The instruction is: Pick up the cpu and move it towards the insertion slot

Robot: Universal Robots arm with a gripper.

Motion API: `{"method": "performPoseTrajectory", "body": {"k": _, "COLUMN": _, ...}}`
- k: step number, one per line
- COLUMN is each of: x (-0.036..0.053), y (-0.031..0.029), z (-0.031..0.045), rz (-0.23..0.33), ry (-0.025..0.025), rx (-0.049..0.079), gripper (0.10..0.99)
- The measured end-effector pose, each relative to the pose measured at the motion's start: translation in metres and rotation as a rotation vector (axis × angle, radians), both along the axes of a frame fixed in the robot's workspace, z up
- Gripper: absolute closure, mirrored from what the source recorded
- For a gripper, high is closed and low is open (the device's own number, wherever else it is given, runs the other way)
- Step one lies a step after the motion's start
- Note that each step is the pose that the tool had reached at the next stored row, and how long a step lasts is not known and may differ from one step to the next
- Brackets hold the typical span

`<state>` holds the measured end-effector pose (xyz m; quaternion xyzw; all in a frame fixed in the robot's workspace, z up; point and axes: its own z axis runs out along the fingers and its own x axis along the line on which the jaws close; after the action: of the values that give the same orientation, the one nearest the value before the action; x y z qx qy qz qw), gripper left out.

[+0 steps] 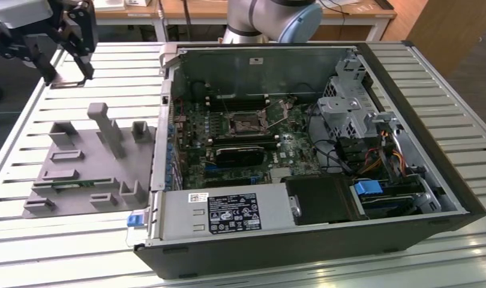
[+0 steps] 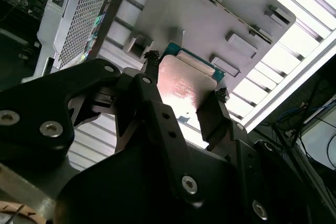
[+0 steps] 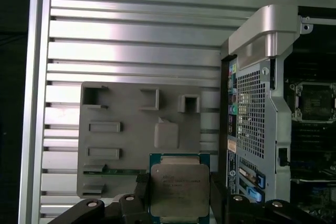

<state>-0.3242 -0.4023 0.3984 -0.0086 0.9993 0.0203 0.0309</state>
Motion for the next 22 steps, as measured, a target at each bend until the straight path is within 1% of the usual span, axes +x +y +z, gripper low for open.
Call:
{"method": "performPoseTrajectory", "body": {"k": 16, "x": 0.0460, "y": 0.0000, "z": 0.0000, "rz": 0.000, "ry": 0.0007, "rx": 0.000, "gripper": 0.545}}
{"method": "performPoseTrajectory", "body": {"k": 22, "x": 0.0618, "y": 0.0000, "z": 0.0000, "rz": 0.000, "ry": 0.0009, "rx": 0.000, "gripper": 0.545}}
